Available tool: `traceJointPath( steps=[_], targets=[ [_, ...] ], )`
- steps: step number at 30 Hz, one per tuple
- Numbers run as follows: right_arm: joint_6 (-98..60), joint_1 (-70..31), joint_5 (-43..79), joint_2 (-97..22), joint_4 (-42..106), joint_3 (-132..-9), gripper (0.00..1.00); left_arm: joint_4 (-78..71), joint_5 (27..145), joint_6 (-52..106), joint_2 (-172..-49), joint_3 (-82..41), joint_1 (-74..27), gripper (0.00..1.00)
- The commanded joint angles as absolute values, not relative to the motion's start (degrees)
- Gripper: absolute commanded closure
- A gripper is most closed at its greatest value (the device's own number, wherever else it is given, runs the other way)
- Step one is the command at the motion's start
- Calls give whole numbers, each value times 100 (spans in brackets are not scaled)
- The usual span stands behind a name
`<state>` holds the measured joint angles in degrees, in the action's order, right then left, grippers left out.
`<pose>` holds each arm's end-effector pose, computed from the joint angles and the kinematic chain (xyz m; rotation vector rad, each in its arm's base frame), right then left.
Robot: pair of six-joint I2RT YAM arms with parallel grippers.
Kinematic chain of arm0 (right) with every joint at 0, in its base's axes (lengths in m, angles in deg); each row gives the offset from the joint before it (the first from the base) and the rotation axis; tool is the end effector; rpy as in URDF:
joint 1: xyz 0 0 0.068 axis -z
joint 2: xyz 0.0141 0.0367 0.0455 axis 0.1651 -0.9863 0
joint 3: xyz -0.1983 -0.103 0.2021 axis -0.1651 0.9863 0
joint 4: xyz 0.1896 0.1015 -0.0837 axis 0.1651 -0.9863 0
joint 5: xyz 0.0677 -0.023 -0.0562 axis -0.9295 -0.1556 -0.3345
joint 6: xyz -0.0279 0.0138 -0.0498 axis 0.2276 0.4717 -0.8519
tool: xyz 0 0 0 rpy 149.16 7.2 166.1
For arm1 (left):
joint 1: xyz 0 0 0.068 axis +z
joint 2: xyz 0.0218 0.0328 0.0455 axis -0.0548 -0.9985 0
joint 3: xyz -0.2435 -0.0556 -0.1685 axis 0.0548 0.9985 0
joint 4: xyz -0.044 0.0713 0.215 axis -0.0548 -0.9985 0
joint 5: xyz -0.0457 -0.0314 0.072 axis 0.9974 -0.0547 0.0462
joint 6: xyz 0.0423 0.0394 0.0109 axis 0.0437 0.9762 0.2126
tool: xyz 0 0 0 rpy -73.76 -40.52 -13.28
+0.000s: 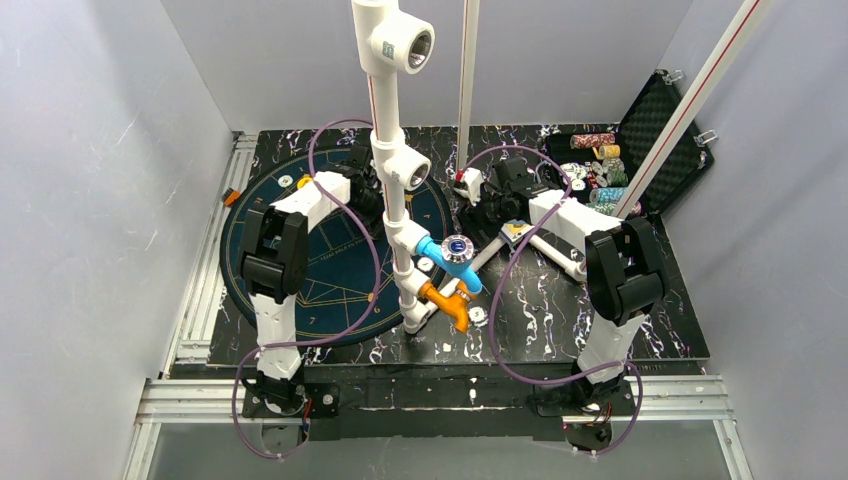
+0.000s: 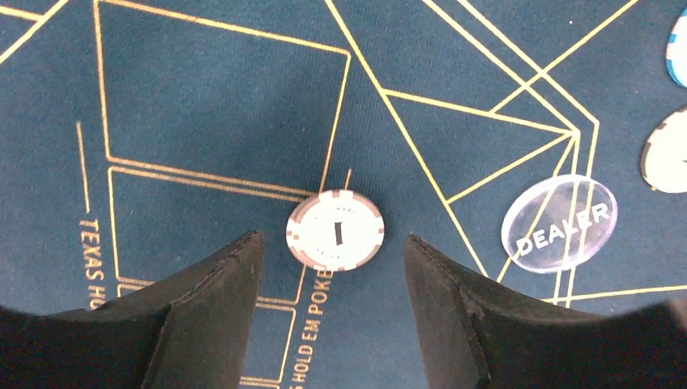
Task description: Distribute texas hold em gaming equipment
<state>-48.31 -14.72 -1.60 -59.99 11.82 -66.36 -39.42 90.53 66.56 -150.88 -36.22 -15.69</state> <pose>0.3287 0.1690 0.2496 -1.1452 2.1519 0.5942 0.3929 -0.1439 0.2299 1.1009 2.3768 -0.2423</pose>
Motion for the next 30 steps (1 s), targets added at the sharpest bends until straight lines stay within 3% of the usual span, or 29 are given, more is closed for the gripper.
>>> traceJointPath(
  steps=[1,8,19,30],
  targets=[
    [-4857,-1442,-342,-5795,1359,-6662,27,-4097,8859,6999,-15295,-3838,-1778,39],
    [-4855,-1418,-368,-5837,1325,-6699,28,-4045,8813,7034,-15472,-3857,-1787,43],
    [-4859,-1405,-404,-5864,1307,-6701,28,-4044,8929,6906,-15229,-3857,-1793,65],
    [-4861,-1405,-448,-5849,1272,-6719,28,-4194,8960,6761,-14728,-4055,-1669,65]
  ],
)
